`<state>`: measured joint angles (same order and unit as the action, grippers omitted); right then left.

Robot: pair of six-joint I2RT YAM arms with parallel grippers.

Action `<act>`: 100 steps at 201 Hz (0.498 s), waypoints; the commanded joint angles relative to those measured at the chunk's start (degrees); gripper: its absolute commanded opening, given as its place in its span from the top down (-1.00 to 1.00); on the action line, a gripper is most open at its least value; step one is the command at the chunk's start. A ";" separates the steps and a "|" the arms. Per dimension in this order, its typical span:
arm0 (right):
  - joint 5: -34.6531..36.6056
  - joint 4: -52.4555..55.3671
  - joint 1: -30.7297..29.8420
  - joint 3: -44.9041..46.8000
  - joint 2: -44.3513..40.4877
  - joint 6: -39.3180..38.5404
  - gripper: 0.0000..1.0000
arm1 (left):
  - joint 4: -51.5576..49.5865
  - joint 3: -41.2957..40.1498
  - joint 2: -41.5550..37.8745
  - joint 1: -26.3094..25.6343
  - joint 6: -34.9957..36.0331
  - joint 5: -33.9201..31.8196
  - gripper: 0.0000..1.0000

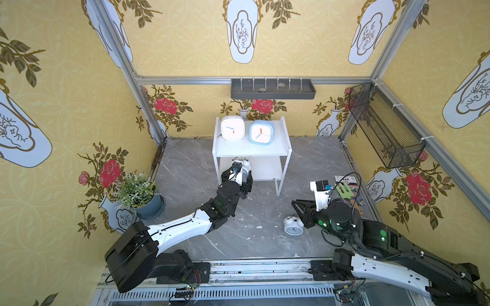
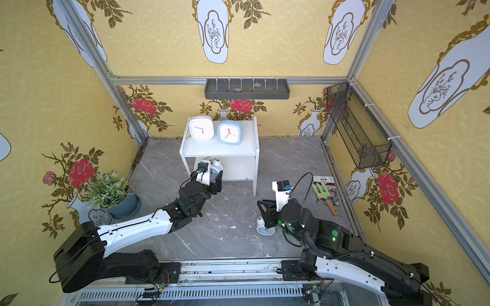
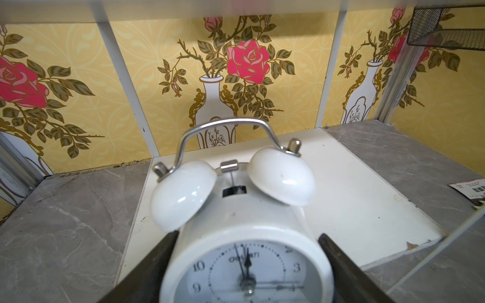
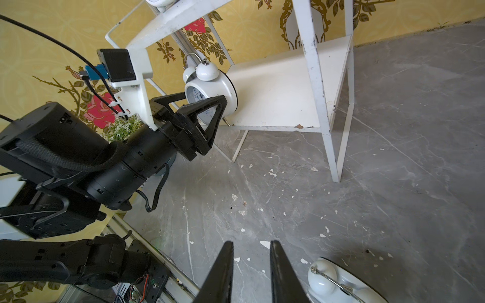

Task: Place the alarm clocks on the shelf by style
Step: Place the alarm on the shelf.

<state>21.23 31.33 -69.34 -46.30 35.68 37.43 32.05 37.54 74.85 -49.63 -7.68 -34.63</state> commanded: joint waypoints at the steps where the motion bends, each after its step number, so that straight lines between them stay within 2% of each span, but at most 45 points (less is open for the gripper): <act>1: -0.37 -1.43 0.00 -0.83 0.26 -0.83 0.46 | 5.39 0.41 1.00 0.30 1.09 -1.92 -0.16; 100: -0.84 -0.71 0.00 -1.62 -1.12 -1.31 0.47 | 6.20 0.85 2.72 1.68 1.31 -2.78 -0.16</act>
<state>20.80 31.57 -69.34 -47.33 34.54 36.75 33.95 38.46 77.12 -48.36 -6.50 -36.51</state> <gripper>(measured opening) 0.267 0.803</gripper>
